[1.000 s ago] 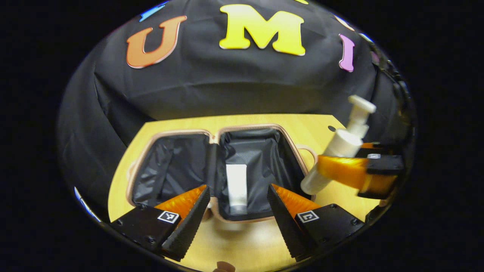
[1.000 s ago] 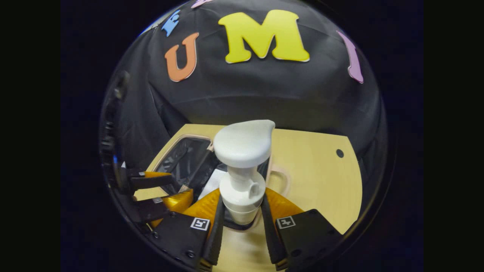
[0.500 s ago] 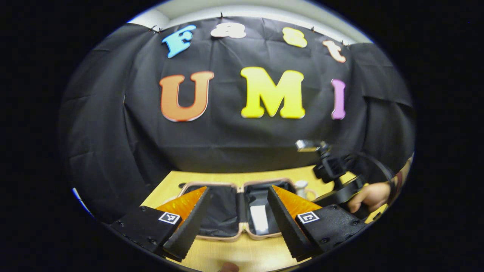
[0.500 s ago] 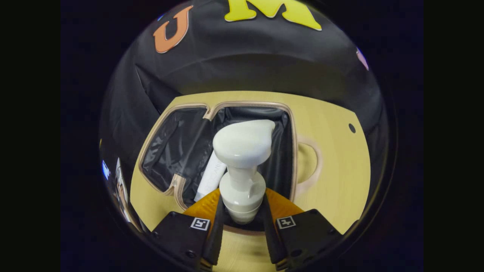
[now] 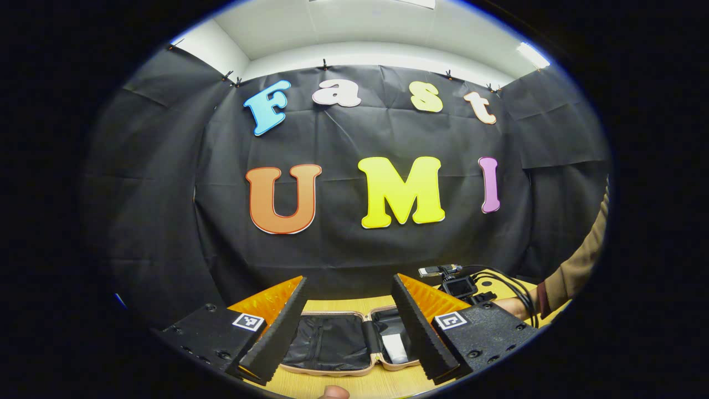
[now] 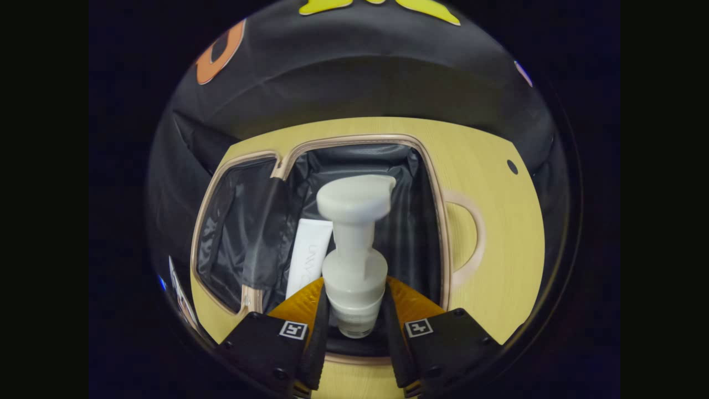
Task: First open the suitcase, pack the skin care products into it, and then close the suitcase.
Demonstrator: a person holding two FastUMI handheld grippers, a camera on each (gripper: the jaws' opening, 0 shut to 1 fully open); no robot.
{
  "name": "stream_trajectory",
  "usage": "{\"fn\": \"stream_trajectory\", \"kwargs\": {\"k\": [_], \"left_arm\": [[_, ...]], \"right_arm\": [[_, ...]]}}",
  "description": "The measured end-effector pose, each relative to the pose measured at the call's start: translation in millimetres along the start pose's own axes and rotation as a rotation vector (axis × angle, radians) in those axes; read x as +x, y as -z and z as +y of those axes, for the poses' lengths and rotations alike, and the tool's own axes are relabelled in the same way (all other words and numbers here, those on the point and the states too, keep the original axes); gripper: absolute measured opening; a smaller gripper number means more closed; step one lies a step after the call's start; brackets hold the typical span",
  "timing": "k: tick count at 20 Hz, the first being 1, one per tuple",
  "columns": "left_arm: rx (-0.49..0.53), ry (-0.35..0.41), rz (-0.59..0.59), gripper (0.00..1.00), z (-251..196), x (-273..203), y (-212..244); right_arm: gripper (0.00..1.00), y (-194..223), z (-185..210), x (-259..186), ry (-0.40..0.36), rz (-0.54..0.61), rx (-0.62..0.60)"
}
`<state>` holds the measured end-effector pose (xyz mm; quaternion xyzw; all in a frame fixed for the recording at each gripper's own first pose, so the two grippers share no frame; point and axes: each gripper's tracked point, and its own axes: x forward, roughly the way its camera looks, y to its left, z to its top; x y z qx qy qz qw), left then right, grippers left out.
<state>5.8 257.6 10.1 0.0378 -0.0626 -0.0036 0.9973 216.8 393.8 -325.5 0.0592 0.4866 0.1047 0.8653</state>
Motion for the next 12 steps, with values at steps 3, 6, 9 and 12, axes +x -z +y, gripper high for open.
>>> {"fn": "stream_trajectory", "kwargs": {"k": [3, 6, 9, 12], "left_arm": [[-0.007, -0.018, 0.027, 0.96, 14.2, 2.1, 8.6], [-0.034, -0.04, 0.059, 0.96, 23.9, 4.8, 18.9], [-0.062, -0.049, 0.077, 0.96, 33.5, 8.6, 28.2], [-0.089, -0.062, 0.098, 0.96, 42.1, 16.6, 36.4]], "right_arm": [[0.47, -7.3, -10.2, 20.0, 0.043, 0.026, 0.057], [0.47, 8.3, -13.5, 34.4, 0.071, 0.082, 0.056], [0.47, 24.5, -10.8, 42.3, 0.072, 0.109, 0.044], [0.49, 22.7, -5.5, 39.3, 0.056, 0.089, 0.037]]}}
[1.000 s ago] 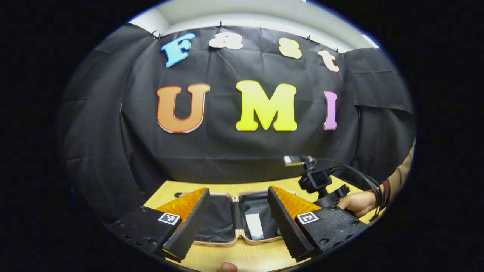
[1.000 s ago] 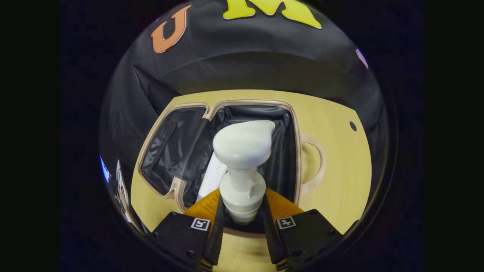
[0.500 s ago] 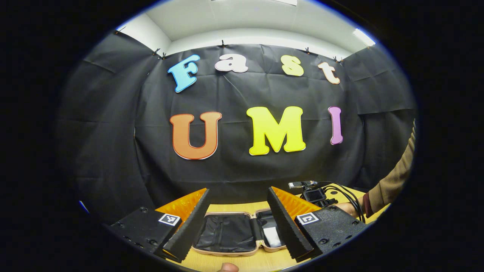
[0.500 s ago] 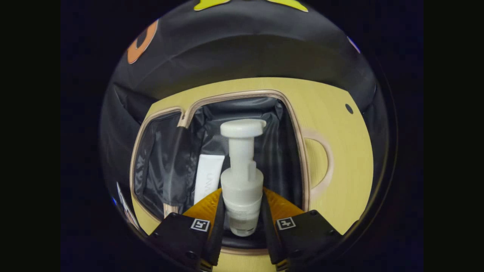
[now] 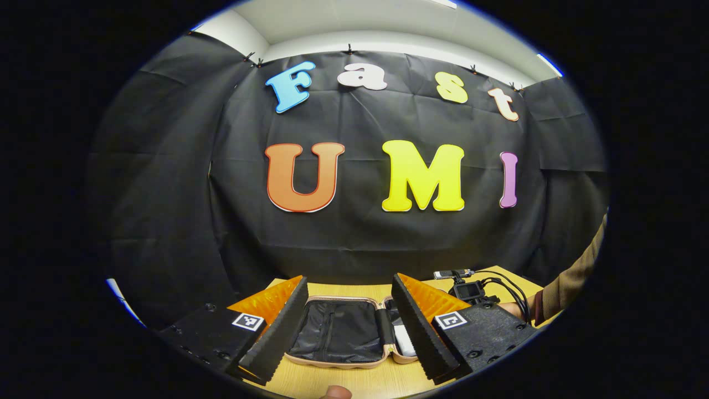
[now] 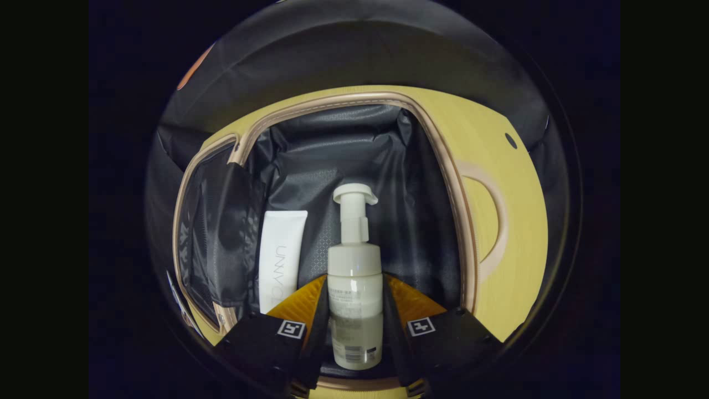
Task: First open the suitcase, pack the skin care products into it, and then close the suitcase.
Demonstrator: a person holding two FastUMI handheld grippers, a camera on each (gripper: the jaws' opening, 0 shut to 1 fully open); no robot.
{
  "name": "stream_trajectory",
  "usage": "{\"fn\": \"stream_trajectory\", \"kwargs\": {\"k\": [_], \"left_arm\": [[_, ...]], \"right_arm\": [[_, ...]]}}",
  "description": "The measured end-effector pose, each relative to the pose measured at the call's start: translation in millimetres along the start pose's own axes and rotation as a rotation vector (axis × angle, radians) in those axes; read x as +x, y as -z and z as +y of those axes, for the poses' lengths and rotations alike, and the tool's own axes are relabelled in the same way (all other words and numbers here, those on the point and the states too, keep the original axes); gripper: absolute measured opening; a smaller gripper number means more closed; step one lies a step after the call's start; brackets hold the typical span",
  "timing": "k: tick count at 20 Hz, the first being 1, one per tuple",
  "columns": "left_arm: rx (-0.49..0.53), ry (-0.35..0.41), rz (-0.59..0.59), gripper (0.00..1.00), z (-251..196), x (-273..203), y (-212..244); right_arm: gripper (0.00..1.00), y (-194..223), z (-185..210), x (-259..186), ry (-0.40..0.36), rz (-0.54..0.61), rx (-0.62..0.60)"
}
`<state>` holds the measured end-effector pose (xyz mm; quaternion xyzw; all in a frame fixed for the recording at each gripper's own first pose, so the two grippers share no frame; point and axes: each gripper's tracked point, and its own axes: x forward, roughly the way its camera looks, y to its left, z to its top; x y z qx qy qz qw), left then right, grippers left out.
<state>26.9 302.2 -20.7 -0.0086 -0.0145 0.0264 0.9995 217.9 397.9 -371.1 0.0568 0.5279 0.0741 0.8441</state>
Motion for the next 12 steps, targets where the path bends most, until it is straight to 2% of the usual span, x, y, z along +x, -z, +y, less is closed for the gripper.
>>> {"fn": "stream_trajectory", "kwargs": {"k": [3, 5, 8, 10, 11, 12], "left_arm": [[-0.018, -0.026, 0.023, 0.96, 17.9, 12.1, 12.5], [-0.039, -0.038, 0.05, 0.96, 30.0, 22.8, 24.4], [-0.09, -0.075, 0.103, 0.96, 55.5, 39.4, 48.2], [-0.152, -0.096, 0.145, 0.96, 74.3, 50.7, 67.5], [-0.185, -0.105, 0.163, 0.96, 85.1, 54.1, 77.8], [-0.224, -0.112, 0.177, 0.96, 94.4, 58.9, 86.3]], "right_arm": [[0.59, -5.1, 8.7, -11.3, -0.049, -0.039, 0.004], [0.7, -8.6, 15.4, -31.4, -0.086, -0.083, -0.007], [0.82, -17.2, 10.8, -74.8, -0.087, -0.193, -0.056], [0.79, -20.1, 7.7, -113.6, -0.108, -0.279, -0.11], [0.82, -18.4, 4.2, -134.7, -0.119, -0.318, -0.136], [0.78, -14.6, 0.4, -154.9, -0.137, -0.353, -0.155]]}}
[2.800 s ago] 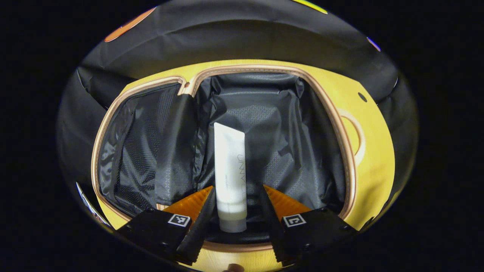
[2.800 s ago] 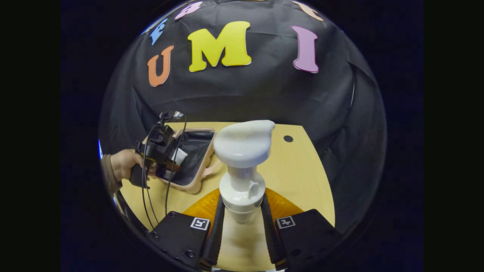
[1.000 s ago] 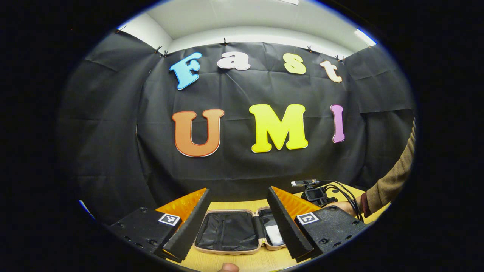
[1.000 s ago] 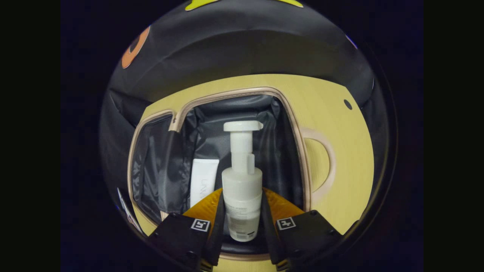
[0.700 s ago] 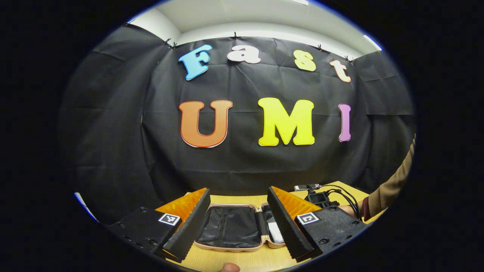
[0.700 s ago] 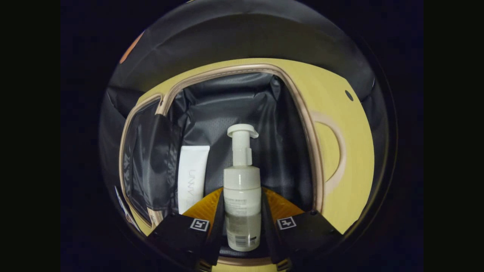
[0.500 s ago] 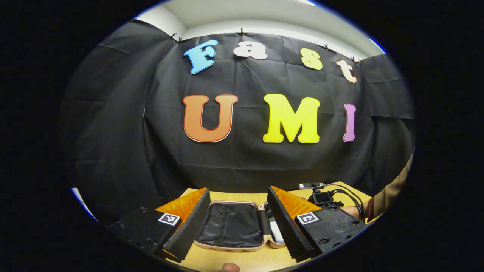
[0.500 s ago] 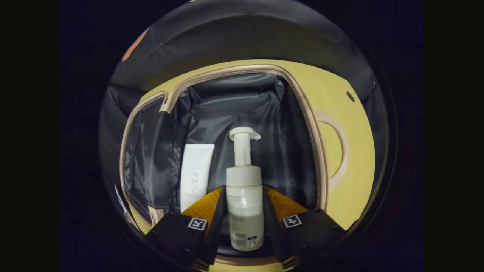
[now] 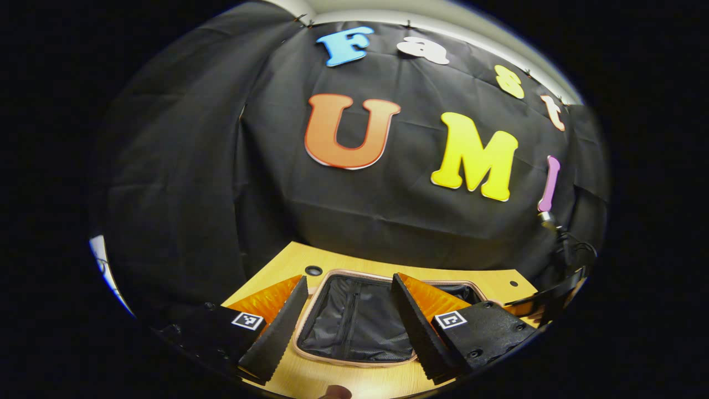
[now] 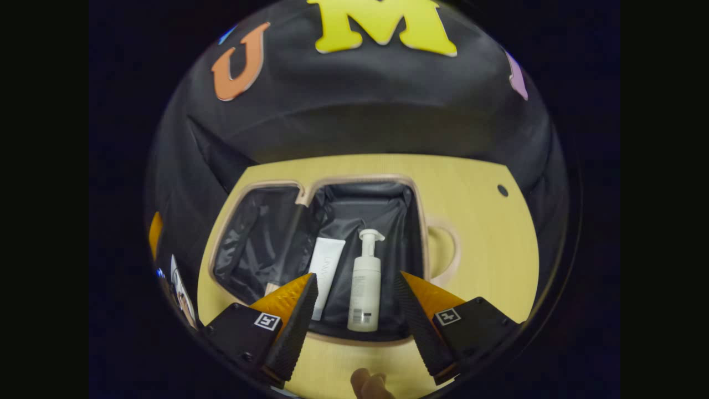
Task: First open the suitcase, pack the skin care products into it, and then close the suitcase.
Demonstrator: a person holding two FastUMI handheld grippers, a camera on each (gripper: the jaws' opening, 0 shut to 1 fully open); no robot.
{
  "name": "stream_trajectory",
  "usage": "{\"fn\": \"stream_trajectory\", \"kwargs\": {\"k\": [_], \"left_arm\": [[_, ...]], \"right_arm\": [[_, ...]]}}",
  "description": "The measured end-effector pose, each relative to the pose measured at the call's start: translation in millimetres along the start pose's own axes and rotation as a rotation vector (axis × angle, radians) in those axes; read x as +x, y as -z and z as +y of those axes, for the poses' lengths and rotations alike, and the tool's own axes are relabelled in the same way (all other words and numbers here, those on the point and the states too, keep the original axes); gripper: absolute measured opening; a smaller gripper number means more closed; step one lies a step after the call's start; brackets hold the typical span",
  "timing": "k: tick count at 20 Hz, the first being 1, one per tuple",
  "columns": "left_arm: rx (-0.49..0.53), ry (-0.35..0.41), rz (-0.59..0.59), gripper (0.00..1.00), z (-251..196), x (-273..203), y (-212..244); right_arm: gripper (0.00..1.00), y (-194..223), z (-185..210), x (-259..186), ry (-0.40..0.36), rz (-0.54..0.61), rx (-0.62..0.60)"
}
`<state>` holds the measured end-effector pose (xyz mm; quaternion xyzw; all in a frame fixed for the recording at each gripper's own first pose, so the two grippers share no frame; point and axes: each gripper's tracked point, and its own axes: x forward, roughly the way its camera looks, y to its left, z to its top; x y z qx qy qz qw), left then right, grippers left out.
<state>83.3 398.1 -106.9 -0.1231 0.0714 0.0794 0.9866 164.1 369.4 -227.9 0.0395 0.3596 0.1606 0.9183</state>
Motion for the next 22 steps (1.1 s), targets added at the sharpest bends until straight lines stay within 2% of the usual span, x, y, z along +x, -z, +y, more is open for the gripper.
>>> {"fn": "stream_trajectory", "kwargs": {"k": [1, 3, 4, 5, 6, 7, 8, 9, 10, 11, 13, 16, 19, 20, 21, 22], "left_arm": [[-0.043, 0.0, 0.015, 0.96, 8.3, 7.1, 6.1], [-0.129, -0.006, 0.03, 0.98, 28.7, 18.1, 18.8], [-0.165, -0.02, 0.045, 0.98, 40.5, 24.5, 26.9], [-0.203, -0.017, 0.065, 0.98, 47.0, 26.7, 37.4], [-0.247, -0.025, 0.082, 0.98, 56.3, 30.5, 46.5], [-0.309, -0.027, 0.101, 0.98, 65.0, 34.7, 53.0], [-0.387, -0.012, 0.125, 0.98, 68.2, 40.6, 61.5], [-0.481, 0.001, 0.152, 0.98, 71.3, 46.2, 67.5], [-0.577, 0.009, 0.168, 0.98, 74.2, 51.4, 74.0], [-0.646, -0.017, 0.196, 0.98, 82.1, 54.6, 82.1], [-0.739, -0.084, 0.226, 0.98, 108.8, 61.9, 107.2], [-0.886, -0.124, 0.251, 0.97, 121.1, 71.7, 130.8], [-0.969, -0.138, 0.286, 1.0, 125.8, 82.1, 153.8], [-1.0, -0.13, 0.289, 0.95, 126.8, 88.1, 156.7], [-1.031, -0.125, 0.279, 1.0, 125.6, 96.1, 156.7], [-1.058, -0.126, 0.275, 0.84, 125.3, 100.8, 155.5]], "right_arm": [[0.82, 1.5, -2.9, -19.5, -0.007, -0.02, -0.017], [0.78, 7.3, -19.2, -59.7, 0.001, -0.06, -0.042], [0.82, 9.6, -32.0, -77.7, 0.027, -0.084, -0.055], [0.78, 10.8, -45.6, -96.8, 0.058, -0.117, -0.066], [0.82, 13.6, -58.3, -113.8, 0.095, -0.14, -0.079], [0.82, 16.2, -71.8, -133.8, 0.129, -0.169, -0.097], [0.77, 14.7, -80.3, -151.8, 0.162, -0.21, -0.103], [0.82, 13.3, -85.8, -168.6, 0.18, -0.247, -0.09], [0.82, 16.4, -85.4, -183.2, 0.175, -0.269, -0.068], [0.82, 19.9, -87.4, -194.5, 0.178, -0.282, -0.048], [0.81, 27.6, -106.5, -206.7, 0.224, -0.298, -0.035], [0.8, 38.1, -131.5, -222.2, 0.282, -0.285, 0.022], [0.8, 47.7, -149.9, -233.3, 0.312, -0.285, 0.084], [0.8, 53.6, -154.2, -235.5, 0.322, -0.277, 0.097], [0.8, 57.7, -158.4, -237.6, 0.33, -0.271, 0.107], [0.8, 61.6, -160.5, -238.8, 0.332, -0.265, 0.113]]}}
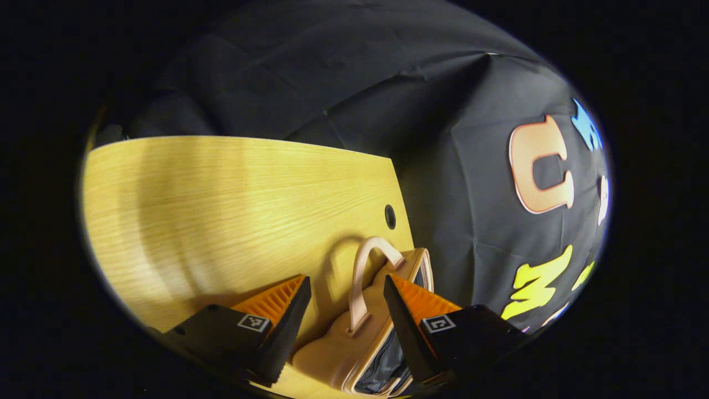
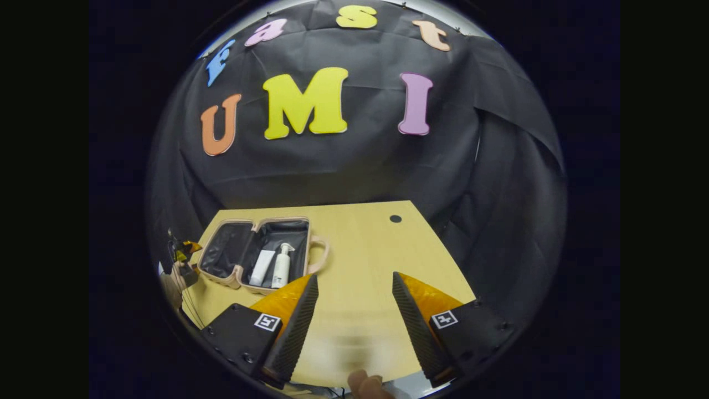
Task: First open the suitcase, pack the skin care products into it, and then close the suitcase.
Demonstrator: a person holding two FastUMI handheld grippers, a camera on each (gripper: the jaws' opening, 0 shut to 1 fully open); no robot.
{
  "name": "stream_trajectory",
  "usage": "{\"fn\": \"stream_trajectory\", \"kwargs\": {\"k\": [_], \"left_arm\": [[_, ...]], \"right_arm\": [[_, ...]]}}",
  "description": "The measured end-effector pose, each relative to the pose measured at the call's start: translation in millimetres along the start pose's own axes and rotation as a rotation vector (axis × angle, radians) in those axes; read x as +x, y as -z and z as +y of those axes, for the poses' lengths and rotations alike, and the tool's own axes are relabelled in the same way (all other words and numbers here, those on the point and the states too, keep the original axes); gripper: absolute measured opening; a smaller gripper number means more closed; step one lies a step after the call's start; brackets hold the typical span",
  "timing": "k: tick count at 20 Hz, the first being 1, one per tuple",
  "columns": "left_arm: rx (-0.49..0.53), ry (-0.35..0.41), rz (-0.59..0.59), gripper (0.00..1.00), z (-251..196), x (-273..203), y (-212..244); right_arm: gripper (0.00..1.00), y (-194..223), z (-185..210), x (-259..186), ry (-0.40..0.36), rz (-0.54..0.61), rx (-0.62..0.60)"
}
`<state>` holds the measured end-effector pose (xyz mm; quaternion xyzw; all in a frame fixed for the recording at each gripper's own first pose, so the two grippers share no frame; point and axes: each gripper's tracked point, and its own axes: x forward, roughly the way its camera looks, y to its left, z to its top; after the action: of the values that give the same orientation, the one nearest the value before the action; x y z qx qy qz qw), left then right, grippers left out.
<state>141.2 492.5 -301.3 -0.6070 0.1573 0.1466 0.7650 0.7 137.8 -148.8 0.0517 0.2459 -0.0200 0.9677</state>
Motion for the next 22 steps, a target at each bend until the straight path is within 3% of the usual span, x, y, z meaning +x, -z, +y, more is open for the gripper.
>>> {"fn": "stream_trajectory", "kwargs": {"k": [1, 2, 4, 7, 10, 16, 22], "left_arm": [[-0.02, 0.003, -0.005, 0.81, -0.7, 2.2, -2.3], [-0.036, -0.001, 0.001, 0.87, 2.1, 4.8, -1.9], [-0.05, -0.007, 0.009, 0.61, 4.6, 8.6, 1.5], [-0.082, 0.002, 0.041, 0.44, -1.8, 9.9, 7.1], [-0.058, -0.019, 0.022, 0.15, -4.5, 9.4, 5.4], [-0.017, -0.019, -0.03, 0.09, -22.7, -7.8, 0.6], [0.214, 0.069, -0.117, 0.07, -92.3, -47.6, -2.5]], "right_arm": [[0.8, 2.6, -3.5, -1.3, 0.006, 0.003, -0.001], [0.8, 4.6, -6.5, -2.6, 0.011, 0.005, -0.005], [0.8, 5.1, -11.7, -6.4, 0.019, 0.003, -0.006], [0.8, 0.8, -19.2, -12.6, 0.025, -0.018, -0.005], [0.8, -6.4, -25.5, -15.8, 0.022, -0.031, -0.011], [0.79, -22.5, -39.1, -9.5, 0.003, -0.063, -0.004], [0.79, -34.6, -48.8, -3.6, -0.021, -0.101, -0.001]]}}
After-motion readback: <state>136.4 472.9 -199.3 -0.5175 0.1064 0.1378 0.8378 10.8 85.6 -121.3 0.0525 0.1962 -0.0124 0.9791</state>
